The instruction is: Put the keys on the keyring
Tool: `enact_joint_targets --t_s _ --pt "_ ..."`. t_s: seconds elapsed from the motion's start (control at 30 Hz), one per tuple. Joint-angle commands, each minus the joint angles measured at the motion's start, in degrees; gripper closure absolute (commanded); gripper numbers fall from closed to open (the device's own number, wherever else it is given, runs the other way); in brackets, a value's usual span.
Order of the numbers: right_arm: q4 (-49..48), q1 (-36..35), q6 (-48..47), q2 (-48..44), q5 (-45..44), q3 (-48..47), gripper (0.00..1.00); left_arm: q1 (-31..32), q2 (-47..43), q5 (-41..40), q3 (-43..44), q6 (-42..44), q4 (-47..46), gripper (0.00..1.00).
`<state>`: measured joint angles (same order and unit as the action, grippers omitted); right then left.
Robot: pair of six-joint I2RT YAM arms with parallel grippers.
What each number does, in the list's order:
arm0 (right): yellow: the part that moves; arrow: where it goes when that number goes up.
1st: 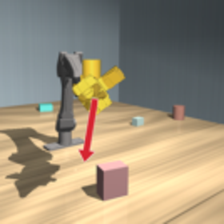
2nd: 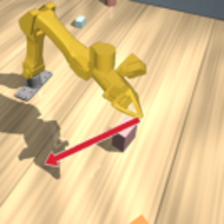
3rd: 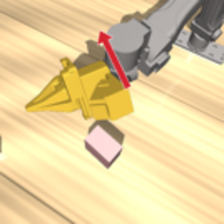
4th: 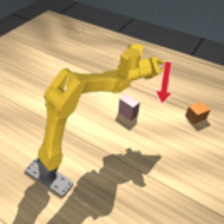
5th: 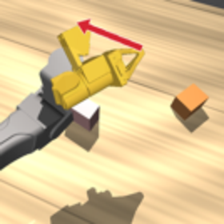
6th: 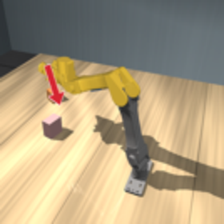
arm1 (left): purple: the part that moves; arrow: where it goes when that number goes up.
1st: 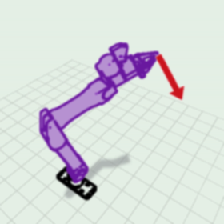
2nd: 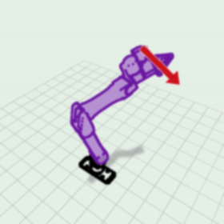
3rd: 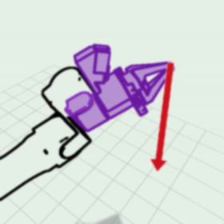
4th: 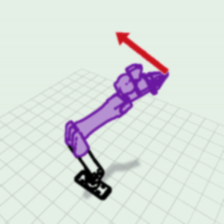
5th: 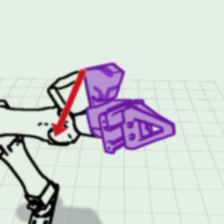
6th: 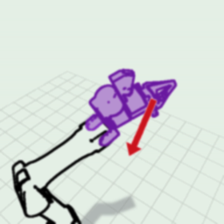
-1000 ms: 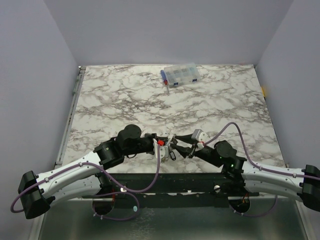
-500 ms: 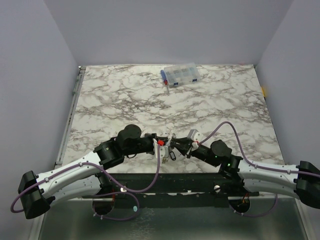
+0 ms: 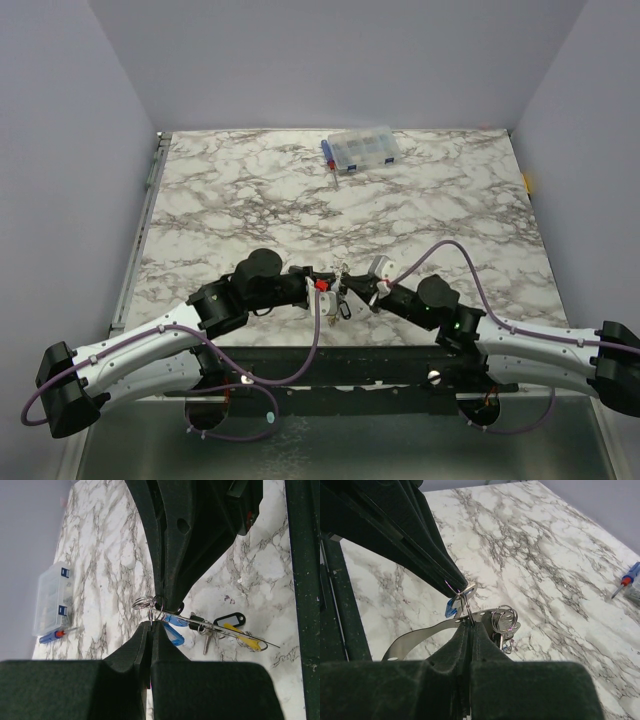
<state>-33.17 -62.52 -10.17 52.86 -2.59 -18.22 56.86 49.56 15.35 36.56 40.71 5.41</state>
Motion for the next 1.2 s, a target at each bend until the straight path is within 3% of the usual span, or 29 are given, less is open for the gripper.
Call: enact_joint_targets --t_s 0.0,0.17,0.57,0.87,1.07,1.1,1.17 --pt "6.7 0.0 -1.8 -0.3 0.1 -5.0 0.99 0.3 -0.6 0.7 0.9 -0.4 -2.2 1.0" --pt "18.7 0.0 -2.6 0.2 0.4 -11.2 0.99 0.3 -0.6 0.9 1.0 -0.4 -2.2 1.0" --pt "31.3 -0.1 -0.3 7.1 -1.2 -20.8 0.99 0.3 0.0 1.4 1.1 -0.9 -2.1 1.0" --pt "37.7 -0.5 2.1 9.4 1.0 -26.4 0.99 0.3 1.3 -0.2 1.5 -1.7 -2.0 1.0" --pt "35.1 -0.7 2.3 5.4 1.1 -23.0 0.99 0.2 0.9 -1.4 1.5 -1.8 -2.0 1.0" --pt "34.2 -0.7 2.4 4.5 1.1 -22.0 0.98 0.2 0.8 -1.3 1.6 -1.8 -2.1 1.0" --pt "33.7 -0.7 3.0 3.2 0.4 -20.7 0.83 0.2 0.6 -1.2 1.5 -1.9 -2.1 1.0"
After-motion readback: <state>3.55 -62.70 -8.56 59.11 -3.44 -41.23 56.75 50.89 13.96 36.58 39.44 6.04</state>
